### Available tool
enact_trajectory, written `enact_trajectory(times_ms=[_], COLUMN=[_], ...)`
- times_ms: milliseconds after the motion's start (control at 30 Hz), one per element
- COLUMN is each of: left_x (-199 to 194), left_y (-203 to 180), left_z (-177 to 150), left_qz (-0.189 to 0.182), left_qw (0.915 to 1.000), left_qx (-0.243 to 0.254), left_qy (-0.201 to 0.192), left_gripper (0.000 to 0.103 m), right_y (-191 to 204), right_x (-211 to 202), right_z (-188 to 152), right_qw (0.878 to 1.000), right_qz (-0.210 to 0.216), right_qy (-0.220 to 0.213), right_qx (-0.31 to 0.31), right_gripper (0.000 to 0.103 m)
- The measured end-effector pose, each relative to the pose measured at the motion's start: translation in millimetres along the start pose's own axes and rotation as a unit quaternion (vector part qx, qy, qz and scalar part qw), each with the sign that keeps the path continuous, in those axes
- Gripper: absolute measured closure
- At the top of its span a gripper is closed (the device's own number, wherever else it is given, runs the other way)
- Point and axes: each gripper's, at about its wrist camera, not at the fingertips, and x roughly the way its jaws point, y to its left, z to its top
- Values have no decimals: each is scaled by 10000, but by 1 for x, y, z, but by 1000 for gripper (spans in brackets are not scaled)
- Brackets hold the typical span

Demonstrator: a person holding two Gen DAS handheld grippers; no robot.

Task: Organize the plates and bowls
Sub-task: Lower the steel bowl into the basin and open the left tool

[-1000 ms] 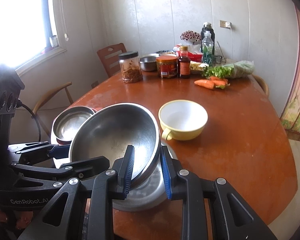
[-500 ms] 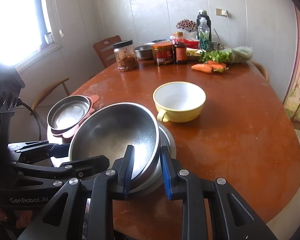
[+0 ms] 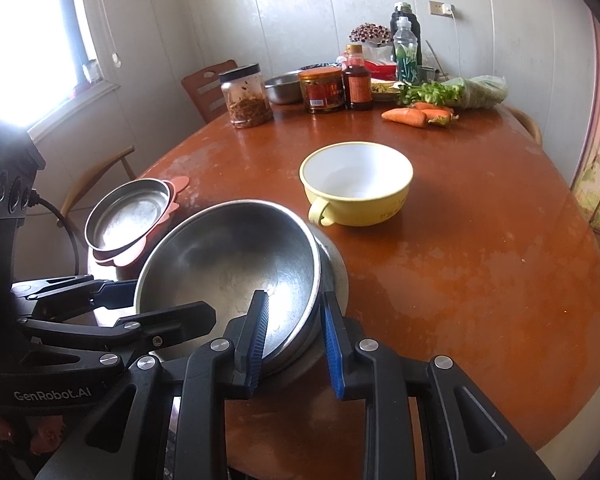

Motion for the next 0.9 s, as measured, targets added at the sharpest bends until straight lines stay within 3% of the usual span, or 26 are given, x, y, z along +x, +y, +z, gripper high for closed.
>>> enact_trajectory(times_ms=[900], left_x=[-2], left_y=[7], left_z=[3], left_qz=[4], left_qw=[9999], left_qx=[-88], left_qy=[-81], left_gripper=[46], right_y=[-3], right_x=[8], right_z=[3], right_qw=[9999], right_qz=[-98], right_qy=[23], right_qx=[-72], right_gripper=[74])
